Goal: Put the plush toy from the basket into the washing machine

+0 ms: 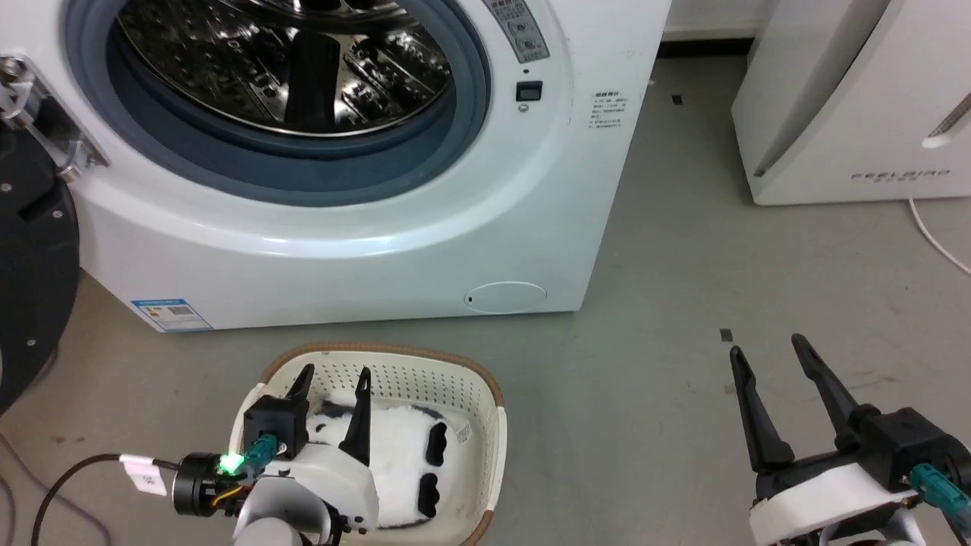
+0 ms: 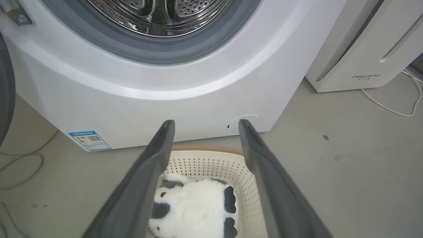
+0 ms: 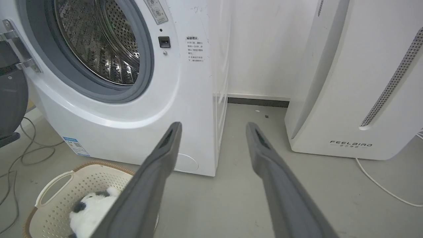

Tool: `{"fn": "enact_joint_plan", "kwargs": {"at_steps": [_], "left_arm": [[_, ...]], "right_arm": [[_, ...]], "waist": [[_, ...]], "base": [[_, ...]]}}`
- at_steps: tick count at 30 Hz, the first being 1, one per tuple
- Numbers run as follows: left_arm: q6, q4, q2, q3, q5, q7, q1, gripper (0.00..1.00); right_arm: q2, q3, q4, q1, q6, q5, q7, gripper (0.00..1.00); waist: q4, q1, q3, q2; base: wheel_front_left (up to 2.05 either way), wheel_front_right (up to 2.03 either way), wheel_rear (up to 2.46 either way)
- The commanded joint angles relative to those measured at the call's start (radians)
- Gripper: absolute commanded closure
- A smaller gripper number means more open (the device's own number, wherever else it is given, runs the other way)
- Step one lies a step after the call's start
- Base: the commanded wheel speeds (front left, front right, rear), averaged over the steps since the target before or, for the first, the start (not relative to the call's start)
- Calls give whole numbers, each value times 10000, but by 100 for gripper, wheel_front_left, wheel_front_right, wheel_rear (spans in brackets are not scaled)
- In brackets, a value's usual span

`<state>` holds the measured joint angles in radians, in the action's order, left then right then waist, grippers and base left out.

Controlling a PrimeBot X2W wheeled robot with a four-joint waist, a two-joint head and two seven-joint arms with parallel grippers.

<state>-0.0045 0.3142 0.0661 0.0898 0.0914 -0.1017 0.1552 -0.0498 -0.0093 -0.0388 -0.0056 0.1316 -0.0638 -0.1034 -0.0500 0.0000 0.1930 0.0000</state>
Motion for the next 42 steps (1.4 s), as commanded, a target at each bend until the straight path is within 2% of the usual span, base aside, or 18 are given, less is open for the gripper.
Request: {"fn": "enact_joint_plan", "kwargs": {"at_steps": [1,16,31,42], "left_arm": [[-69,300,90,84,61,-100,297,0],[-274,2449,451,472,271,-65,1613,0],[-583,4926,1185,1123,353,480,3371,0],[-865,6423,1791,1841,357,1619,4612,0]], "right_arm": [[-2,8,-92,-164,-4,-95,-116,0],[-2,101,-349,-454,-5,-428,-407,0],[-3,149,-678,-860,-6,-944,-719,0],[-3,245,-793,-1072,-7,-1320,-948,0]], "waist": [[-81,0,218,0],[-487,0,1422,0],[-1117,0,3129,0],[-1574,0,4386,0]], "base": [[0,0,0],[0,0,0],[0,0,0],[0,0,0]]}}
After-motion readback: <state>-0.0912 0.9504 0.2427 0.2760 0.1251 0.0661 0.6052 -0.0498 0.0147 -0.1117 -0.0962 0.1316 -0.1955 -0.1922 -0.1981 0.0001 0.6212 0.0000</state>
